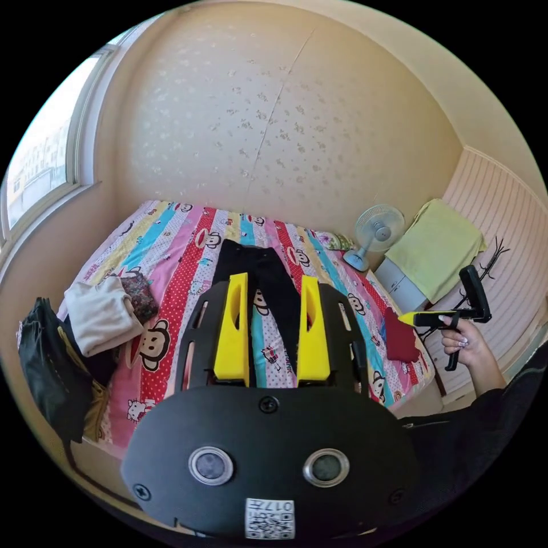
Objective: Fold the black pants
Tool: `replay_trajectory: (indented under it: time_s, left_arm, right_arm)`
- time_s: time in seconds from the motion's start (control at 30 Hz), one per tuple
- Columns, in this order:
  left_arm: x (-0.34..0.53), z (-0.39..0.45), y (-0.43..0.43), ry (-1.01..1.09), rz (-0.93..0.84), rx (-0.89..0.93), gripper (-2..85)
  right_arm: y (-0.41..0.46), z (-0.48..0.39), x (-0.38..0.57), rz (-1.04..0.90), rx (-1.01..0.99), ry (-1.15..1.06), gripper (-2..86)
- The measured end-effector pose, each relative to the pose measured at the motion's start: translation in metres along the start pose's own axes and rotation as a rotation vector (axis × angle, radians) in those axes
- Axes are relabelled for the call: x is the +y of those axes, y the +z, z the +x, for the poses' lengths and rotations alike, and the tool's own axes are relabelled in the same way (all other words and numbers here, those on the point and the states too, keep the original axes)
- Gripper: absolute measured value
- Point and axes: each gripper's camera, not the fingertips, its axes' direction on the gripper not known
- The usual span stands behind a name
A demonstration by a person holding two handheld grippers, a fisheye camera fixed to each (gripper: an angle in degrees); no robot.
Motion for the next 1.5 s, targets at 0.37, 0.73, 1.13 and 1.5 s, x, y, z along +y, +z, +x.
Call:
replay_trajectory:
  time_s: [0.37, 0.73, 1.13, 1.5]
  left_arm:
    - [-0.048, 0.036, 0.028, 0.119, -0.267, 0.027, 11.6]
    - [-0.058, 0.197, 0.104, 0.45, -0.565, 0.145, 10.7]
    - [0.013, 0.326, 0.2, 0.196, -0.589, 0.326, 10.0]
    - [0.096, 0.364, 0.185, 0.012, -0.747, 0.124, 6.0]
  right_arm:
    - [-0.005, 0.082, 0.094, -0.075, -0.185, 0.119, 4.5]
    - [0.076, 0.219, 0.205, -0.138, -0.277, 0.423, 9.3]
    - [0.141, 0.294, 0.314, -0.243, -0.268, 0.455, 10.0]
    - [0.186, 0.319, 0.408, -0.28, -0.361, 0.565, 5.8]
